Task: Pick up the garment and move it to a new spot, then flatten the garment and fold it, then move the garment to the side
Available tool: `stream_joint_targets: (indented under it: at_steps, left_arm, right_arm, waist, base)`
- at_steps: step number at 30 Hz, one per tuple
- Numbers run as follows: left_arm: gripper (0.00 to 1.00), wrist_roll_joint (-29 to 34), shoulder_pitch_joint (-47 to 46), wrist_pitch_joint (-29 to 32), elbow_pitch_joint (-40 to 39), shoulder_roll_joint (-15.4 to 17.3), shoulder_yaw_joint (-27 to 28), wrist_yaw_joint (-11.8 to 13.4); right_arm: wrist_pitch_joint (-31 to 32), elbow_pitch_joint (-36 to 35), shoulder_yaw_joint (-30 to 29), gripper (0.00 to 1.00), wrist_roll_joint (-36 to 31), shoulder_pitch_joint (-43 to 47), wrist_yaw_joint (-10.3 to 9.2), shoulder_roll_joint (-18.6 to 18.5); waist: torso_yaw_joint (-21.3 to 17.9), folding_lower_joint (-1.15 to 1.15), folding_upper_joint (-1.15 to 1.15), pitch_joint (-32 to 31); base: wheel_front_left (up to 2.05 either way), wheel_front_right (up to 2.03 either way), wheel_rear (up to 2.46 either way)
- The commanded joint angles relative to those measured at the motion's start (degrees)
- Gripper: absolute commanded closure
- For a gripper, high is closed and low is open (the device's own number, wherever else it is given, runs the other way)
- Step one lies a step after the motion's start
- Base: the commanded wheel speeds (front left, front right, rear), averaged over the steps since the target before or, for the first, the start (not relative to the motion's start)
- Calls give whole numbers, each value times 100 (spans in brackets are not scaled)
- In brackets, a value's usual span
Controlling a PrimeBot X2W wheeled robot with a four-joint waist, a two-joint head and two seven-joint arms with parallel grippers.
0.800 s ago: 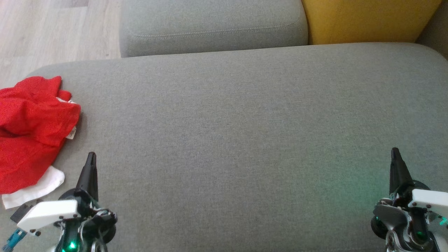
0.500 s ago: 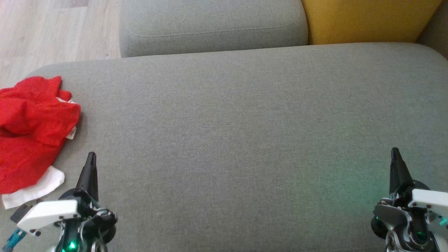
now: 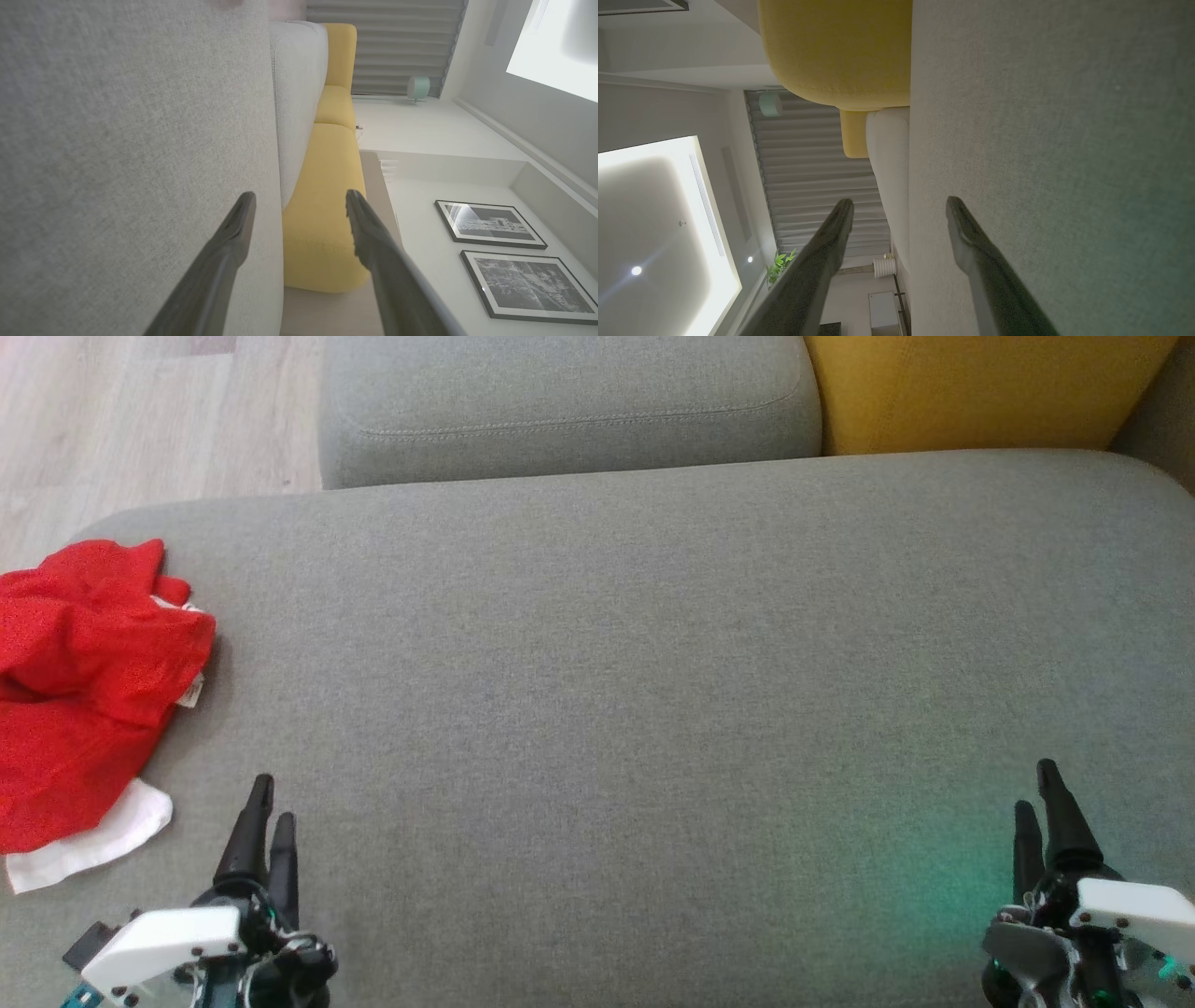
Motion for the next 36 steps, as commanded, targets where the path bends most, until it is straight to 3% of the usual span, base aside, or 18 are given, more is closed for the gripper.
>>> stream_joint_targets:
  at_steps: [1, 14, 28, 36]
  left_arm:
    - [0, 103, -300, -41, -207, 66, -3, -11]
    - [0, 1189, -448, -266, -500, 71, 14, 6]
    - [0, 2775, -478, -500, -901, 109, -193, 109]
    - [0, 3619, -469, -634, -1018, 256, -412, 297]
  right_arm:
    - [-71, -222, 37, 0, -76, -243, 4, -59]
    - [-339, -323, 209, 0, -906, -378, 9, -223]
    - [-544, -640, 300, 0, -2546, -454, 14, -304]
    - [-688, -809, 373, 0, -3448, -388, 17, -327]
  waist:
    - [2, 0, 0, -1]
    - [25, 0, 0, -7]
    - [26, 0, 0, -18]
    - [39, 0, 0, -35]
  base:
    - [0, 0, 0]
    - [0, 0, 0]
    - [0, 0, 0]
    - [0, 0, 0]
